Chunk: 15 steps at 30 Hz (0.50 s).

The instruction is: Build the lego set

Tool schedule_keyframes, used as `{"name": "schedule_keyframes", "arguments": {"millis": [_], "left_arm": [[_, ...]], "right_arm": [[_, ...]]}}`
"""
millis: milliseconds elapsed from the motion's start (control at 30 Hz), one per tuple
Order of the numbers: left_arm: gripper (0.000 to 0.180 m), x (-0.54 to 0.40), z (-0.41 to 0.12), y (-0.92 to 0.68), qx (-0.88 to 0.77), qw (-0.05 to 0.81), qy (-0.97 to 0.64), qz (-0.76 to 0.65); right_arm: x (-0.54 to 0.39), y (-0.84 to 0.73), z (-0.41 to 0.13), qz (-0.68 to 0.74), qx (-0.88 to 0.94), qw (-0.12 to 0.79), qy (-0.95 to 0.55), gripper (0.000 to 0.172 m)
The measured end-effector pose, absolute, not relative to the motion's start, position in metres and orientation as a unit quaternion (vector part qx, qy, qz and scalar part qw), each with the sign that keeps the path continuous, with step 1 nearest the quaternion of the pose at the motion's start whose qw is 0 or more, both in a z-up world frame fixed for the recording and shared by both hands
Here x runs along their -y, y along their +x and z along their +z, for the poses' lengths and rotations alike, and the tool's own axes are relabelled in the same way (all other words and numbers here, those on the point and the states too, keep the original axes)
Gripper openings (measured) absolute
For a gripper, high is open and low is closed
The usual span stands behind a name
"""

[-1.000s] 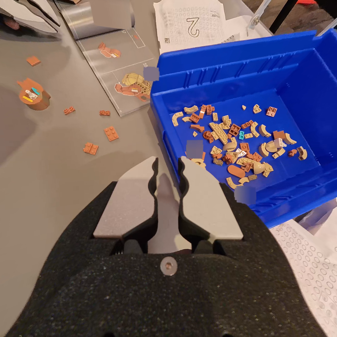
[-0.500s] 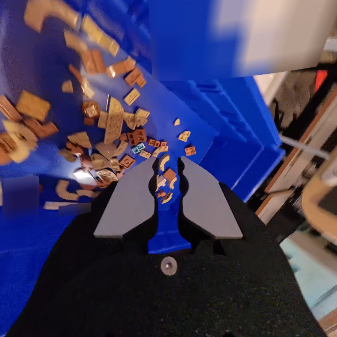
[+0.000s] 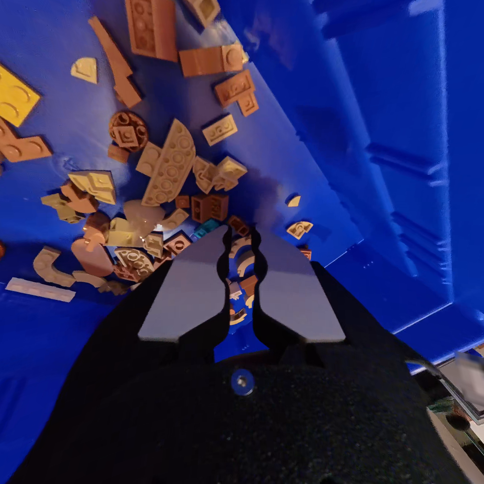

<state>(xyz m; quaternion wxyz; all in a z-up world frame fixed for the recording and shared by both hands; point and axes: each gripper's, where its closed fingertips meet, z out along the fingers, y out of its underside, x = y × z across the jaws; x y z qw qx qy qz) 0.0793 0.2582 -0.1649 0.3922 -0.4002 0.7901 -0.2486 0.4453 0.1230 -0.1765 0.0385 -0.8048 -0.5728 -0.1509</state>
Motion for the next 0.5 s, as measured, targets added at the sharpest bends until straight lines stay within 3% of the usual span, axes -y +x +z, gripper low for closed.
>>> {"name": "schedule_keyframes", "arguments": {"millis": [300,367,500], "left_arm": [[0.007,-0.258,-0.165,0.079,-0.79,0.395,-0.398,-0.247],[0.007,-0.258,-0.164,0.079,-0.79,0.396,-0.397,-0.246],[0.007,-0.258,-0.164,0.079,-0.79,0.398,-0.397,-0.245]], "right_arm": [[-0.123,0.443,-0.169,-0.137,0.501,0.093,-0.849,0.01],[-0.124,0.434,-0.152,-0.108,0.431,0.161,-0.881,0.01],[-0.127,0.389,-0.09,0.038,0.262,0.382,-0.886,0.009]]}}
